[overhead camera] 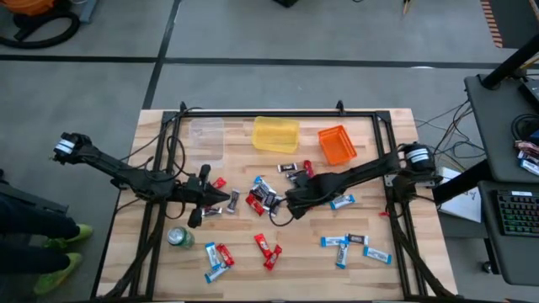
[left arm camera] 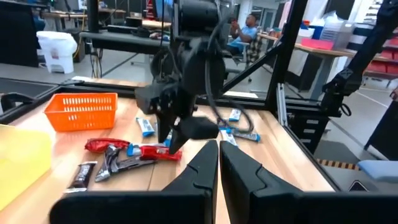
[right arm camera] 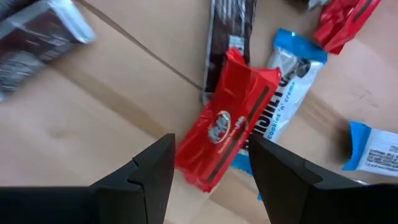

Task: Sort candy
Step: Put the red chocolate bar into the yellow bin

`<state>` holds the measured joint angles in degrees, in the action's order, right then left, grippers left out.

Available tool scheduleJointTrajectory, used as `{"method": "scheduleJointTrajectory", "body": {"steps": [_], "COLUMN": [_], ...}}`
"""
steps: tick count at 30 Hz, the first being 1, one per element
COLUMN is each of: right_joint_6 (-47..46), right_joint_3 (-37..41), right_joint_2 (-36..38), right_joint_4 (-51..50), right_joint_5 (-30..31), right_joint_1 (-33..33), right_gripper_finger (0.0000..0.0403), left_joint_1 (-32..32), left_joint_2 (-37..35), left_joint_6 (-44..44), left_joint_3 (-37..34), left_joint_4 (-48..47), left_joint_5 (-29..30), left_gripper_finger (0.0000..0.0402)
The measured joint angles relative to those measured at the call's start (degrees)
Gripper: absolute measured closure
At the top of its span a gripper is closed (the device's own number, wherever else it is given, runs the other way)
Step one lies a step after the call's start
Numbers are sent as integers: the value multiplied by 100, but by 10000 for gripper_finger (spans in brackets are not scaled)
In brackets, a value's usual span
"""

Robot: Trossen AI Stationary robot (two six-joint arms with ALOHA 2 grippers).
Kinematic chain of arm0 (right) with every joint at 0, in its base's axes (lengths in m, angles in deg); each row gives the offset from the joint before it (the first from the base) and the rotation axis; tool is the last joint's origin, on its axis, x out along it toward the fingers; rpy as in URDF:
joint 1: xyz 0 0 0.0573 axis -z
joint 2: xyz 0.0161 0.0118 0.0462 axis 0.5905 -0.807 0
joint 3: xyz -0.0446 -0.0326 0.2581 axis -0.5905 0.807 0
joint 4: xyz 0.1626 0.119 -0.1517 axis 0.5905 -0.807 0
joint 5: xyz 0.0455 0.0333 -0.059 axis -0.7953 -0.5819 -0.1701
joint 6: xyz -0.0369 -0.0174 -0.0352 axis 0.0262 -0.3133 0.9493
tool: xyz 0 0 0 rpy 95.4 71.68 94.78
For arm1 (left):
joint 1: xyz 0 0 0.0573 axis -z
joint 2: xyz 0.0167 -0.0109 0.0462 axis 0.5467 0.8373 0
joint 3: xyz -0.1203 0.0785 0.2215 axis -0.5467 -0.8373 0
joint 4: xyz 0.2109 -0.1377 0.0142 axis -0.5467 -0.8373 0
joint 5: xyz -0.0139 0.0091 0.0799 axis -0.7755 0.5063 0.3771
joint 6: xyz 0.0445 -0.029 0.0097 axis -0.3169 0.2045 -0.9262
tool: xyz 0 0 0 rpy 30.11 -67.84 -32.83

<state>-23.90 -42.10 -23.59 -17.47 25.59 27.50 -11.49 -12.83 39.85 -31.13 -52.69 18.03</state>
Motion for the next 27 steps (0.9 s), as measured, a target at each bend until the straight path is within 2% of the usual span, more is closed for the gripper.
{"method": "scheduleJointTrajectory", "body": {"steps": [7, 11, 20, 27], "right_joint_6": [18, 37, 78, 102], "right_joint_3": [0, 0, 0, 4], "right_joint_2": [-244, -246, -199, 153], "right_joint_4": [-33, -33, -41, -94], "right_joint_5": [4, 42, 48, 28], "right_joint_1": [0, 0, 0, 0], "right_gripper_finger": [220, 258, 370, 388], "left_joint_1": [0, 0, -11, -11], "left_joint_2": [-6, -10, -15, -15], "left_joint_6": [-117, -297, -597, -698], "left_joint_3": [0, 0, -2, -2], "left_joint_4": [180, 232, 409, 485], "left_joint_5": [95, 97, 104, 104], "left_gripper_finger": [402, 402, 402, 402]}}
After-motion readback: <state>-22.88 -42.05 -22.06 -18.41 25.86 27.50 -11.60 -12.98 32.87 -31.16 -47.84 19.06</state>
